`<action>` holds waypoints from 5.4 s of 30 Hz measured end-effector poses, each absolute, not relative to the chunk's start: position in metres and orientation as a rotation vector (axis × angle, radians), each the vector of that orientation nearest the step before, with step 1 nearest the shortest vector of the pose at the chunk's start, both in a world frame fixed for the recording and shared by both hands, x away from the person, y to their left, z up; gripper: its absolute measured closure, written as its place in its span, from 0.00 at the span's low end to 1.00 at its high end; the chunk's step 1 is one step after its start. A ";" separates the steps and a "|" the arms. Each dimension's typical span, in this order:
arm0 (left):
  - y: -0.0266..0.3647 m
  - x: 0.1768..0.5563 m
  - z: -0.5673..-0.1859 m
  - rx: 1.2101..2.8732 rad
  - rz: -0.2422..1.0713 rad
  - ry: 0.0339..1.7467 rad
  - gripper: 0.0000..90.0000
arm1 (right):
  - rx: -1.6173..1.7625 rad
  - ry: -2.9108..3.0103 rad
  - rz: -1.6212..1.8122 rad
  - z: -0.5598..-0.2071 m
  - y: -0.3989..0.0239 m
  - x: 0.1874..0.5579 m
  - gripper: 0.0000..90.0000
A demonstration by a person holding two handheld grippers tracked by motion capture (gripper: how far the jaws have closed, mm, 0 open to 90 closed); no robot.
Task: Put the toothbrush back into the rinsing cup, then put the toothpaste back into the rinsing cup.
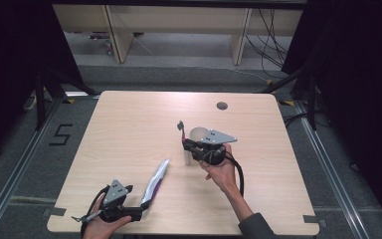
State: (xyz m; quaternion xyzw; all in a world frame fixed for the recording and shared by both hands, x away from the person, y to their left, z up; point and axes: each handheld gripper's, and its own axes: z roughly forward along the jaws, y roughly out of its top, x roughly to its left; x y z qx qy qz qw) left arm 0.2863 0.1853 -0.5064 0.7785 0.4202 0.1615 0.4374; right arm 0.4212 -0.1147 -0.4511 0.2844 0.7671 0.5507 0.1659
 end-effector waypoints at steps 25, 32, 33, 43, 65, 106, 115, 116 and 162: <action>0.185 0.287 -0.506 1.933 0.394 1.035 0.19 | 0.860 2.194 1.489 -0.457 -0.094 0.433 0.88; 0.185 0.287 -0.506 1.933 0.393 1.035 0.19 | 0.865 2.194 1.465 -0.455 -0.094 0.433 0.72; 0.185 0.286 -0.506 1.933 0.394 1.035 0.19 | 0.901 2.194 1.476 -0.455 -0.094 0.432 0.68; 0.184 0.286 -0.507 1.931 0.391 1.039 0.19 | 0.893 2.139 1.527 -0.442 -0.107 0.427 0.50; 0.186 0.287 -0.507 1.962 0.394 1.029 0.19 | 0.903 2.152 1.483 -0.428 -0.143 0.409 0.49; 0.185 0.291 -0.507 1.916 0.387 1.056 0.18 | 1.160 2.142 1.392 -0.455 -0.249 0.371 0.44; 0.184 0.292 -0.508 1.924 0.382 1.051 0.18 | 1.197 2.140 1.363 -0.463 -0.261 0.361 0.35; 0.184 0.292 -0.507 1.931 0.382 1.046 0.18 | 1.198 2.161 1.349 -0.464 -0.266 0.358 0.31; 0.185 0.296 -0.507 1.896 0.365 1.096 0.17 | 1.250 2.280 1.136 -0.490 -0.298 0.302 0.23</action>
